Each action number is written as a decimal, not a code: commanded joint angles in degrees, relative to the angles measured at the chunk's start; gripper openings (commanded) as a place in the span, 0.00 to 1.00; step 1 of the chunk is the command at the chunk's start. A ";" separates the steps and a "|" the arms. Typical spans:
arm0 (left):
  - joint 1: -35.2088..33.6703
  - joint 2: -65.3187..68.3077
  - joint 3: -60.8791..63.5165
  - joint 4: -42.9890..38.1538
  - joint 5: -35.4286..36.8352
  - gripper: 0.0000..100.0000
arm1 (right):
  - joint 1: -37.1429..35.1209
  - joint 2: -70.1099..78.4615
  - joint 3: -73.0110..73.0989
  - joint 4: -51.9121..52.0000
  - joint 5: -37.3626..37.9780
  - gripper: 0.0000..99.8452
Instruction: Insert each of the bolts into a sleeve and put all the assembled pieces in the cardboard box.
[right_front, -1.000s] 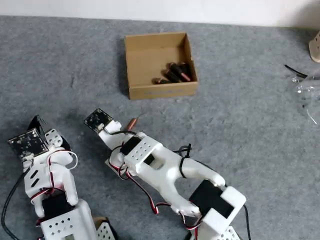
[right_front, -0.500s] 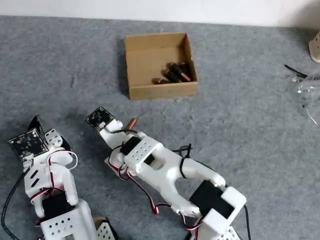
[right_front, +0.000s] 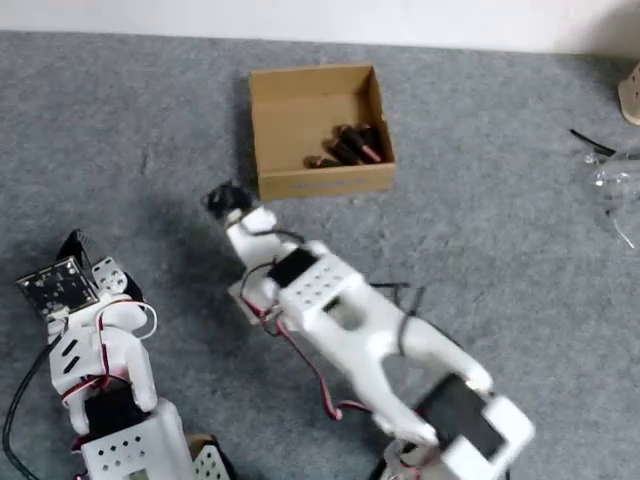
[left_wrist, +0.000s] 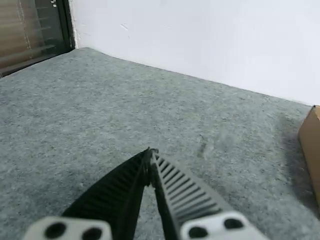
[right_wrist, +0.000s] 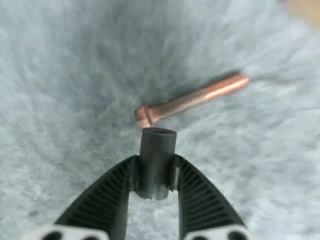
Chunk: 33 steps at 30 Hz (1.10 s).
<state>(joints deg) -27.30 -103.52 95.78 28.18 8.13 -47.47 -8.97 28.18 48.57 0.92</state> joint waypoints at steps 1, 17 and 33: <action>1.98 -0.13 -0.04 -1.23 -0.09 0.01 | 3.03 -13.67 -2.68 2.07 4.04 0.00; 19.82 15.52 -9.98 4.48 -16.00 0.01 | 18.77 -58.68 22.29 7.16 9.14 0.00; 33.54 70.46 -50.95 22.51 -23.38 0.10 | 24.84 -90.42 52.44 3.30 9.23 0.00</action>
<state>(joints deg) 2.86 -42.42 59.82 41.80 -15.08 -23.91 -95.30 76.97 54.90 9.45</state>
